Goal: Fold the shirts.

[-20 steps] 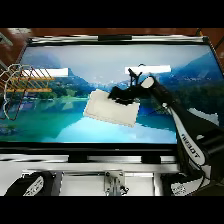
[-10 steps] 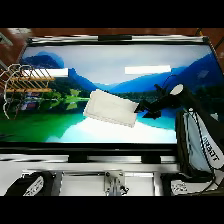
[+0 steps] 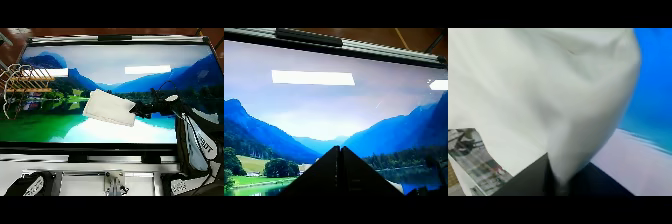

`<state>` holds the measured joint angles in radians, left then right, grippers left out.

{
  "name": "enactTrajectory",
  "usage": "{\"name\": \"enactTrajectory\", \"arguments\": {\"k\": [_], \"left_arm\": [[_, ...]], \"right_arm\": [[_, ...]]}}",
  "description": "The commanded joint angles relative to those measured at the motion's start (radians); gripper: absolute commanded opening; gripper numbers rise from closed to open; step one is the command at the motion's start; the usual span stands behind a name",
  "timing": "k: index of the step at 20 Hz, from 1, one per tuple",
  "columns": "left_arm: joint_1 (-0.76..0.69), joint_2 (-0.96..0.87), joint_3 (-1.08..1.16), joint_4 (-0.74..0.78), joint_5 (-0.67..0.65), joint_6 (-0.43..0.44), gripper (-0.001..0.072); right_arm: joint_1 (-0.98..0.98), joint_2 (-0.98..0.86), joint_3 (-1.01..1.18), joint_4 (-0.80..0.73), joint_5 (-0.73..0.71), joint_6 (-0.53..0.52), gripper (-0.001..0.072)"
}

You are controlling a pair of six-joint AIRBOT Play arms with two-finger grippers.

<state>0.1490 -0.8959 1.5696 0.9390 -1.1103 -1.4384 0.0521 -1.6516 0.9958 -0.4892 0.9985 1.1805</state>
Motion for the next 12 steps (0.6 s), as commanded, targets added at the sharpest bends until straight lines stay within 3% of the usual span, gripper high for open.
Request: {"name": "enactTrajectory", "arguments": {"k": [1,4,6,8,12], "left_arm": [[0.0,-0.001,0.0,0.0,-0.002,0.0,0.0037],[0.0,-0.002,0.0,0.0,-0.002,0.0,0.0038],[0.0,-0.002,0.0,0.001,-0.002,0.001,0.0038],[0.0,-0.002,0.0,0.0,-0.002,0.001,0.0038],[0.0,-0.001,0.0,0.0,-0.003,0.001,0.0038]], "right_arm": [[0.02,-0.012,-0.003,0.068,-0.004,-0.115,0.0063],[-0.048,0.032,0.054,0.088,0.086,-0.183,0.0066],[-0.127,0.116,0.134,0.087,0.145,-0.15,0.0067],[-0.218,0.224,0.228,0.044,0.172,-0.063,0.0066],[-0.401,0.393,0.437,-0.285,0.246,0.194,0.0066]]}}
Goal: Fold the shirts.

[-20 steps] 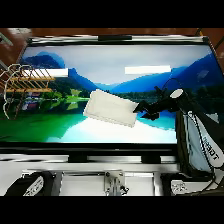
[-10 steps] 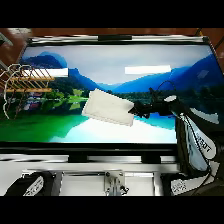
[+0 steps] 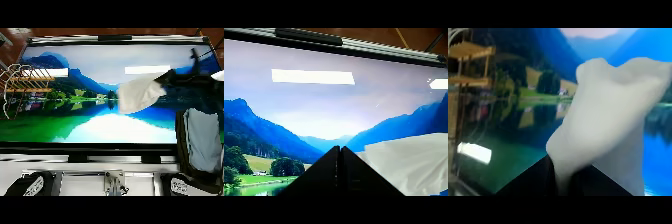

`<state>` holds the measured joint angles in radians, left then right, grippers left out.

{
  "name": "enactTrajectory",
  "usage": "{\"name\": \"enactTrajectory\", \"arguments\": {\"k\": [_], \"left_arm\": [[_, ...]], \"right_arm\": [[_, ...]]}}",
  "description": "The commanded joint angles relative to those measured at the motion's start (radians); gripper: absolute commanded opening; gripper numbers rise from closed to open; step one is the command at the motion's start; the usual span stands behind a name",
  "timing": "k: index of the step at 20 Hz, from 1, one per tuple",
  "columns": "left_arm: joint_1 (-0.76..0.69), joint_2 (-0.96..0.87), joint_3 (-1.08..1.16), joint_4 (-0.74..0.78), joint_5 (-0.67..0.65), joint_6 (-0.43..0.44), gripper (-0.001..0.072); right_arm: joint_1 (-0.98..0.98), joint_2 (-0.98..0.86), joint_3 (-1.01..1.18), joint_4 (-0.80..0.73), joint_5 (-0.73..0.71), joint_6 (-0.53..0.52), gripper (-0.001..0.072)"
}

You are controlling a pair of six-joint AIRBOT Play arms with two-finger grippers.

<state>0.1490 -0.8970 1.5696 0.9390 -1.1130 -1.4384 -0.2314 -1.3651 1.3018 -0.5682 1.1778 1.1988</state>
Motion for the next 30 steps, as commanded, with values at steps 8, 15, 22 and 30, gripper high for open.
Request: {"name": "enactTrajectory", "arguments": {"k": [8,15,22,30], "left_arm": [[0.0,0.008,0.0,0.0,-0.098,0.001,0.0039],[0.0,0.017,0.0,0.0,-0.101,0.003,0.0039],[0.0,0.017,0.0,0.0,-0.1,0.016,0.0039],[0.0,0.017,0.0,0.0,-0.1,0.039,0.0039]], "right_arm": [[-0.449,0.151,0.382,-0.399,0.266,0.364,0.0067],[-0.602,0.151,0.382,-0.547,0.435,0.378,0.0067],[-0.621,0.156,0.37,-0.697,0.682,0.381,0.0067],[-0.621,0.397,-0.186,-1.083,0.689,0.368,0.0067]]}}
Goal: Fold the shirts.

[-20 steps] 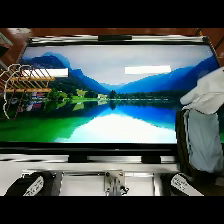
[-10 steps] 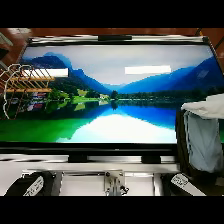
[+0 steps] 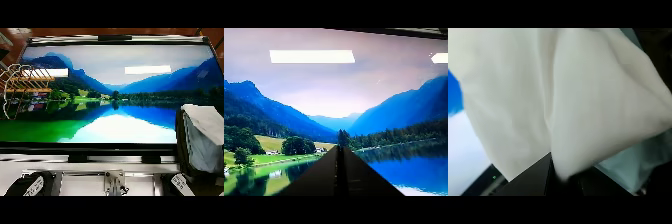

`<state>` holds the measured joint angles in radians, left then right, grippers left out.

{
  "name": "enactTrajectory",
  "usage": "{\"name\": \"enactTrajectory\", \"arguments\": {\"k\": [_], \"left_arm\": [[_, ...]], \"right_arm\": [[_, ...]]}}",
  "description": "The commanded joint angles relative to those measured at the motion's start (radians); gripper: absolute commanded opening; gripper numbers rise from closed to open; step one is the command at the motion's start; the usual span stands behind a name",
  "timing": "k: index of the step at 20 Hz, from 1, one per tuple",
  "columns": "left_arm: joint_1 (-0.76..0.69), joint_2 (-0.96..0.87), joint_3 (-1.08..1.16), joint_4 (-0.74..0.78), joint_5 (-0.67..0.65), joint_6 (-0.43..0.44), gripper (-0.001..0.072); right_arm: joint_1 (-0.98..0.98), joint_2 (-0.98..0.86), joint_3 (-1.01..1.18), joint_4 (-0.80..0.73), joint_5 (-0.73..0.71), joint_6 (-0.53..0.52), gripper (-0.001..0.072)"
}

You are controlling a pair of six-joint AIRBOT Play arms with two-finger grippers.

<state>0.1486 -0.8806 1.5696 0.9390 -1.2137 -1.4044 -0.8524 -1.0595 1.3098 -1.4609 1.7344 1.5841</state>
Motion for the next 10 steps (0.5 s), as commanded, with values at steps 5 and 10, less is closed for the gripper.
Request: {"name": "enactTrajectory", "arguments": {"k": [5,10], "left_arm": [[0.001,-0.002,0.0,0.0,0.001,0.005,0.0039],[0.001,-0.002,0.0,0.0,0.001,0.004,0.0039]], "right_arm": [[0.0,0.129,-0.425,-0.243,0.074,-0.006,0.0067],[0.0,0.129,-0.473,-0.263,-0.003,0.014,0.007]]}}
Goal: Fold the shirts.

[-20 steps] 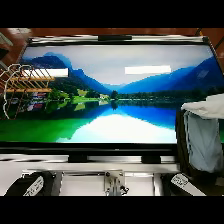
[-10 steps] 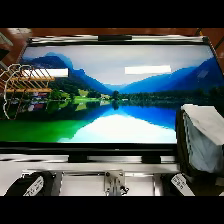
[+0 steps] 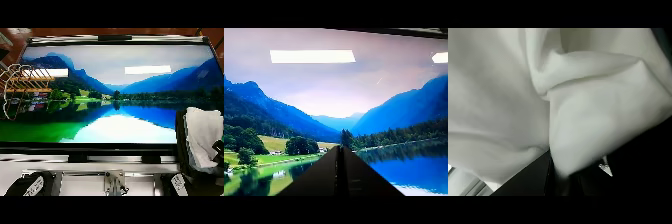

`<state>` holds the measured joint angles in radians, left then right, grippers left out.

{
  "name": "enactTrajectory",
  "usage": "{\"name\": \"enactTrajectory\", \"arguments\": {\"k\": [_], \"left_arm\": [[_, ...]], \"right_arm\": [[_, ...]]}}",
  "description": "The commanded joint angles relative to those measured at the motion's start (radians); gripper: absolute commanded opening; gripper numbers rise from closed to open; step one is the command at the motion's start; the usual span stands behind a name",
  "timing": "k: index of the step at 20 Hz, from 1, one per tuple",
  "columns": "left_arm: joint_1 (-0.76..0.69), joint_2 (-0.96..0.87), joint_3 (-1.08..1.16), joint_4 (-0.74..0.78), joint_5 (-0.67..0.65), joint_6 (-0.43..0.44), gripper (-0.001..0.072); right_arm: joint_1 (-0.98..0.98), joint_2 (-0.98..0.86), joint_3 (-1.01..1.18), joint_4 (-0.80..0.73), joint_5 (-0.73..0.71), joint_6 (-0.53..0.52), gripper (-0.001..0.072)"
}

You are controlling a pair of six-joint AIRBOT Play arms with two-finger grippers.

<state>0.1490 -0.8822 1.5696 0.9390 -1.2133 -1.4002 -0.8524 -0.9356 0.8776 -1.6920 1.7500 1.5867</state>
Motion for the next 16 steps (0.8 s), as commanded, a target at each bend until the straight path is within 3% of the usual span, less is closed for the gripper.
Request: {"name": "enactTrajectory", "arguments": {"k": [1,2,3,8,10,12,14,16], "left_arm": [[0.0,-0.001,0.0,0.0,0.0,0.0,0.0039],[0.0,-0.001,0.0,0.0,0.001,0.0,0.0039],[0.0,-0.001,0.0,0.0,0.001,0.0,0.0039],[0.0,-0.037,0.0,0.0,0.0,0.0,0.0038],[-0.003,-0.072,0.0,0.001,0.0,0.001,0.0038],[-0.02,-0.123,0.0,0.002,0.002,0.055,0.0038],[-0.058,-0.197,0.0,0.029,0.005,0.083,0.0037],[-0.145,-0.286,0.001,0.115,-0.004,0.057,0.0036]], "right_arm": [[0.0,0.005,-0.04,-0.042,-0.029,0.01,0.0186],[0.0,0.005,-0.04,-0.061,-0.037,0.002,0.0491],[0.0,0.005,-0.039,-0.084,-0.039,-0.021,0.06],[0.002,0.005,0.164,-0.132,-0.097,-0.116,0.0599],[0.002,0.005,0.292,-0.006,-0.187,-0.172,0.0594],[0.018,0.003,0.365,0.225,-0.296,-0.237,0.0587],[0.122,-0.018,0.38,0.407,-0.389,-0.254,0.056],[0.304,-0.068,0.38,0.485,-0.435,-0.25,0.0561]]}}
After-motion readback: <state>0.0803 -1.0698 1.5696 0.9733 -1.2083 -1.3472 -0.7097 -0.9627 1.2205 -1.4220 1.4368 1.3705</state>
